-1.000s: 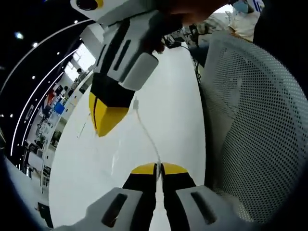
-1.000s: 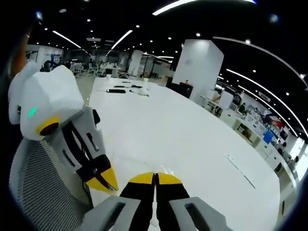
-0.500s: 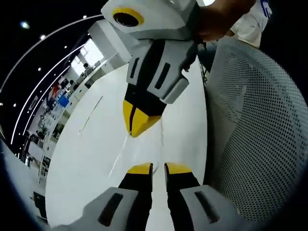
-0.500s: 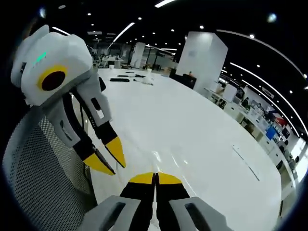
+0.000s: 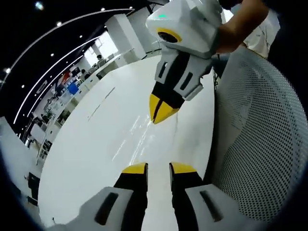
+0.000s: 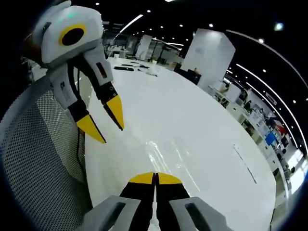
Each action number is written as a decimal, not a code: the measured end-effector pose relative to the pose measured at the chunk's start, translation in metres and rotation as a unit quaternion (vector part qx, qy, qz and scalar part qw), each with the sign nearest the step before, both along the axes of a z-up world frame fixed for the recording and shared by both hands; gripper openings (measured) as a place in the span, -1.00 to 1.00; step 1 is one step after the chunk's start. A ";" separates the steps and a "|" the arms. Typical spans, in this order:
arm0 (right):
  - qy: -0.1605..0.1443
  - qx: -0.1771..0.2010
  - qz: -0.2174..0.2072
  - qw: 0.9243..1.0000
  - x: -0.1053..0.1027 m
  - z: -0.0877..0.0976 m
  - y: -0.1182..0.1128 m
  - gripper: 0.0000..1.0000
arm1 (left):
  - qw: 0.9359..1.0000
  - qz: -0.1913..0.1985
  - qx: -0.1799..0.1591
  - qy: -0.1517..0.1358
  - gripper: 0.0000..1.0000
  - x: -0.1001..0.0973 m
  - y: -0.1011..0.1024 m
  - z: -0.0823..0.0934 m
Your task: Open the resealable bag by pulling the two sides of the seal apart until the entire bag opening is separated and visibly accessible.
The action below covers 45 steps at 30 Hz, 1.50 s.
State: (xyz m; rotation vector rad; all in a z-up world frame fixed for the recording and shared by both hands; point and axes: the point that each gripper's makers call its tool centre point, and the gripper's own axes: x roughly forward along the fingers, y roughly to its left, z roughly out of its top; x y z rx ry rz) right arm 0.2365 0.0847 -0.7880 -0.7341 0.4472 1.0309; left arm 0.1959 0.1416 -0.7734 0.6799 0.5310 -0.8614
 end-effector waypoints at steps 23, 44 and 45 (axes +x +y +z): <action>-0.062 -0.089 0.040 0.993 0.046 -0.012 -0.013 -1.00 | 0.999 0.019 -0.037 0.034 -0.29 -0.011 0.003 -0.010; 0.015 -0.049 -0.030 0.998 0.043 -0.035 -0.024 -0.87 | 0.984 0.081 -0.147 0.060 -0.05 -0.001 0.013 0.004; 0.024 -0.049 -0.032 0.998 0.041 -0.037 -0.025 -0.86 | 0.984 0.083 -0.148 0.060 -0.06 -0.001 0.014 0.004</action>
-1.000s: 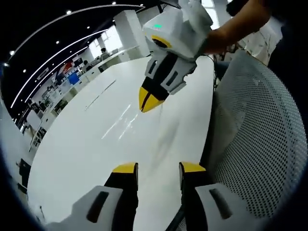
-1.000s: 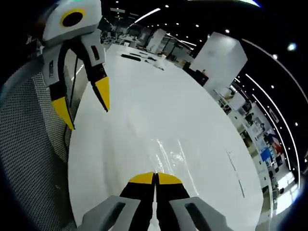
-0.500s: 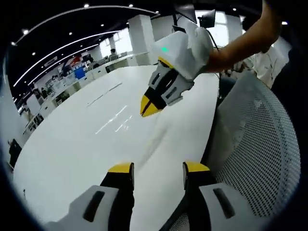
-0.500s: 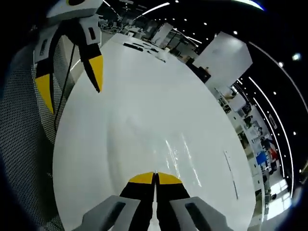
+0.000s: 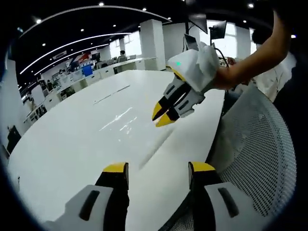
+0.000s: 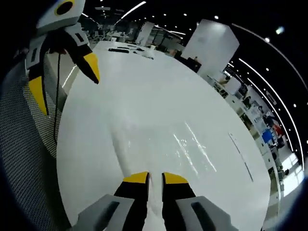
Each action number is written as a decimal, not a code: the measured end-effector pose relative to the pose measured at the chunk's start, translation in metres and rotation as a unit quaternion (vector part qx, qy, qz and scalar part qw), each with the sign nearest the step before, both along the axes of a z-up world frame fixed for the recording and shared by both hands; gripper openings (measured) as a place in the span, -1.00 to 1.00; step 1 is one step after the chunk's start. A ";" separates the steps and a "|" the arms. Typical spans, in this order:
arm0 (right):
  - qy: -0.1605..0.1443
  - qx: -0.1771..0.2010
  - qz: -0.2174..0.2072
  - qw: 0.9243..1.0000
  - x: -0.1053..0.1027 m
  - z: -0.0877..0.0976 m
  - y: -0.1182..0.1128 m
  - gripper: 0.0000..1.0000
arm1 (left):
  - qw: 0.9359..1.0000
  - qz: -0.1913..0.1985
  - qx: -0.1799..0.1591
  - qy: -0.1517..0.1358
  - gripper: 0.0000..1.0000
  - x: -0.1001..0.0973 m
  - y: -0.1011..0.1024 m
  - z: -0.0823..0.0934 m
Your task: Open the resealable bag by pulling the two sides of the seal apart until the entire bag opening is separated and visibly accessible.
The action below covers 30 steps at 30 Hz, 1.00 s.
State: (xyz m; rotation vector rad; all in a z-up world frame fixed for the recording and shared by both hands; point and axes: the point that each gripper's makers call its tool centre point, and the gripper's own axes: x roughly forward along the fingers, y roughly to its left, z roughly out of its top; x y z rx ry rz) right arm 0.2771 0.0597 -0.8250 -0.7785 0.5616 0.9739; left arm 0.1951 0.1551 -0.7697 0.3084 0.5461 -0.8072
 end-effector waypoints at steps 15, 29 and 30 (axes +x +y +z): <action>0.091 0.096 -0.088 0.987 -0.010 0.006 -0.020 -0.75 | 0.999 0.029 -0.026 0.004 0.01 0.006 0.009 0.003; 0.106 0.155 -0.151 0.971 -0.035 0.020 -0.048 -0.10 | 0.998 0.061 -0.025 -0.002 0.05 0.009 0.020 0.004; 0.108 0.162 -0.155 0.969 -0.037 0.022 -0.048 -0.08 | 0.998 0.064 -0.026 -0.004 0.05 0.010 0.021 0.005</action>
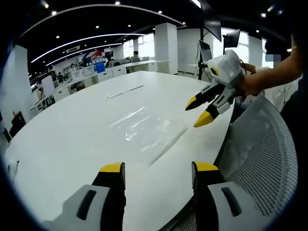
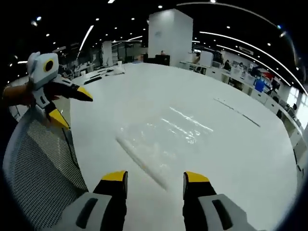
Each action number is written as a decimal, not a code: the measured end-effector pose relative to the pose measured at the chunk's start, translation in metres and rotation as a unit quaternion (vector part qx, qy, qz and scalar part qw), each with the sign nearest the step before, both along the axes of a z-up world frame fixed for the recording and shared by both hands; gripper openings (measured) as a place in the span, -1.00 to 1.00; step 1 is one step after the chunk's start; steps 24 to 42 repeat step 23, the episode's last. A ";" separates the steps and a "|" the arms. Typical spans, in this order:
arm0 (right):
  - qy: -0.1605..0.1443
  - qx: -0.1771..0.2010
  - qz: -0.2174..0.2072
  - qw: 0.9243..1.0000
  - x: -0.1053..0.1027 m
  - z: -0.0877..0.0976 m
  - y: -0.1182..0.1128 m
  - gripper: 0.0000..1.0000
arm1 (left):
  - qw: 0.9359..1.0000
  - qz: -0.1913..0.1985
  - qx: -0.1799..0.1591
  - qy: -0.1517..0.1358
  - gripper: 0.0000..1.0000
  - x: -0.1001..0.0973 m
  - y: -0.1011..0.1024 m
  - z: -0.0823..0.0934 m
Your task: Open the resealable bag by pulling the two sides of the seal apart until the entire bag opening is separated and visibly accessible.
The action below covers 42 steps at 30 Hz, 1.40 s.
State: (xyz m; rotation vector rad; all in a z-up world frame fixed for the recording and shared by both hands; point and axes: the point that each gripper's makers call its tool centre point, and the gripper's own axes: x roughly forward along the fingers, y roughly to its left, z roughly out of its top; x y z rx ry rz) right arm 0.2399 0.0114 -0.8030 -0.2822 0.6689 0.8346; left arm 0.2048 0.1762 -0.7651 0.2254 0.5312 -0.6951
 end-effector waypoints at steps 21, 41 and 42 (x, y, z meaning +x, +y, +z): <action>0.014 0.077 -0.096 0.992 -0.023 0.016 -0.015 0.63 | 0.997 0.027 -0.067 0.001 0.57 0.000 -0.004 0.008; 0.001 0.097 -0.089 0.991 -0.023 0.024 -0.010 0.70 | 0.998 0.026 -0.060 0.008 0.65 -0.001 -0.004 0.004; 0.001 0.097 -0.089 0.991 -0.023 0.024 -0.010 0.70 | 0.998 0.026 -0.060 0.008 0.65 -0.001 -0.004 0.004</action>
